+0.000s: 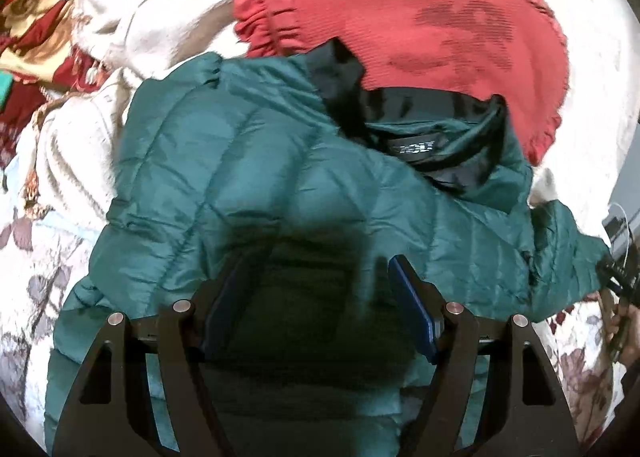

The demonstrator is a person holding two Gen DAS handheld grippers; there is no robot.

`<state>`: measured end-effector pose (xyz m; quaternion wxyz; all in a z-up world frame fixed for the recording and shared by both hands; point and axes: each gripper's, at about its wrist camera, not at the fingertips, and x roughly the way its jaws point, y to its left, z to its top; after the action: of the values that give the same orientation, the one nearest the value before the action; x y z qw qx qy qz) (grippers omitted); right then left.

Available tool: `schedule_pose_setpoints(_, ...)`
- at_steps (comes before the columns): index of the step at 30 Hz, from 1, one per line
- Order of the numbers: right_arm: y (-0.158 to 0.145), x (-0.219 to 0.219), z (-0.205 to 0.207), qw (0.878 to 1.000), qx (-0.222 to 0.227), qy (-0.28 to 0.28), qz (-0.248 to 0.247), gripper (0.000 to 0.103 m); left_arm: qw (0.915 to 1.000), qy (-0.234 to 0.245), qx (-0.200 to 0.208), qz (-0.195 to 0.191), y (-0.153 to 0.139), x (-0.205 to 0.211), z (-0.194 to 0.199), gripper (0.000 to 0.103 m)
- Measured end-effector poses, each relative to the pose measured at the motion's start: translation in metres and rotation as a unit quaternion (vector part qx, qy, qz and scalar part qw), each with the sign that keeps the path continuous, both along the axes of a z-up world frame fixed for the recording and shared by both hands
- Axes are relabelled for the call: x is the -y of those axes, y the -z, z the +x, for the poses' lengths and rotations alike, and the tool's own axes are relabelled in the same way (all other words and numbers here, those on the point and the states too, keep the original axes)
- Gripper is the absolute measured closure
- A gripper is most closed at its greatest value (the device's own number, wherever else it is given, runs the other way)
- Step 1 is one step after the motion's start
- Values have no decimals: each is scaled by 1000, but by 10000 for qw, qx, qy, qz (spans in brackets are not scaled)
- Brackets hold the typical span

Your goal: Fold large clothes

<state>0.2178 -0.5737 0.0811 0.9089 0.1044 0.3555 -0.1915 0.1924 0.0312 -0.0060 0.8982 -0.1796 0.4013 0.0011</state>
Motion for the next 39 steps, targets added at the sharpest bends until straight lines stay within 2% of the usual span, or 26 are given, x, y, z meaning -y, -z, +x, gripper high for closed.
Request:
schedule_pose_setpoints(1,0,-3,4,9999,-17,-109,-74,17,10000,-35,-16,9,1,-1,0,30)
schedule_pose_setpoints(2,-1,-7,7,9997,-5,-232,-106,24,10000,-55,-23,27,1,-2,1,30)
schedule_pose_setpoints(3,-2,-8,8,9994,-12,-332,-114,43,10000,-66,-20,39,1,-2,1,30)
schedule_pose_setpoints(4,-3,-12,6,9992,-35,-322,-227,56,10000,-83,-14,49,1,-3,1,30)
schedule_pose_setpoints(5,-4,-15,1,9994,-26,-256,-250,74,9999,-93,-21,41,1,-3,2,30)
schedule_pose_setpoints(7,-10,-19,-11,9994,104,-134,-294,82,9999,-101,-37,-19,1,-5,2,30)
schedule_pose_setpoints(11,-31,-70,-60,9923,536,-343,-1066,84,9999,-95,-60,-115,-2,-8,-2,30)
schedule_pose_setpoints(14,-44,-127,-85,9873,664,-626,-1302,85,9998,-125,-22,-149,-5,-10,-7,30)
schedule_pose_setpoints(18,-47,-211,-109,9834,876,-1321,-884,85,9998,-134,-5,-129,-7,-12,-11,30)
schedule_pose_setpoints(21,-27,-273,-105,9777,805,-1839,-611,85,9998,-156,-14,-136,-7,-16,-12,30)
schedule_pose_setpoints(25,14,-371,-105,9607,521,-2627,-728,85,9996,-195,-63,-185,-6,-18,-9,30)
schedule_pose_setpoints(28,45,-421,-99,9435,328,-3201,-793,85,9996,-186,-67,-207,-6,-19,-7,30)
schedule_pose_setpoints(30,56,-445,-93,9312,275,-3556,-753,85,9996,-183,-82,-221,-4,-20,-5,30)
schedule_pose_setpoints(33,62,-472,-94,9011,423,-4296,-401,86,9992,-256,-120,-283,0,-24,-3,30)
schedule_pose_setpoints(35,64,-484,-96,8743,470,-4831,-47,86,9986,-325,-172,-369,5,-27,-1,30)
schedule_pose_setpoints(36,68,-488,-97,8664,433,-4974,57,86,9985,-332,-195,-379,6,-28,-1,30)
schedule_pose_setpoints(37,74,-490,-96,8636,360,-5028,112,86,9986,-326,-203,-359,7,-27,-1,30)
schedule_pose_setpoints(39,78,-483,-92,8693,299,-4928,249,85,9990,-290,-178,-297,6,-24,-2,30)
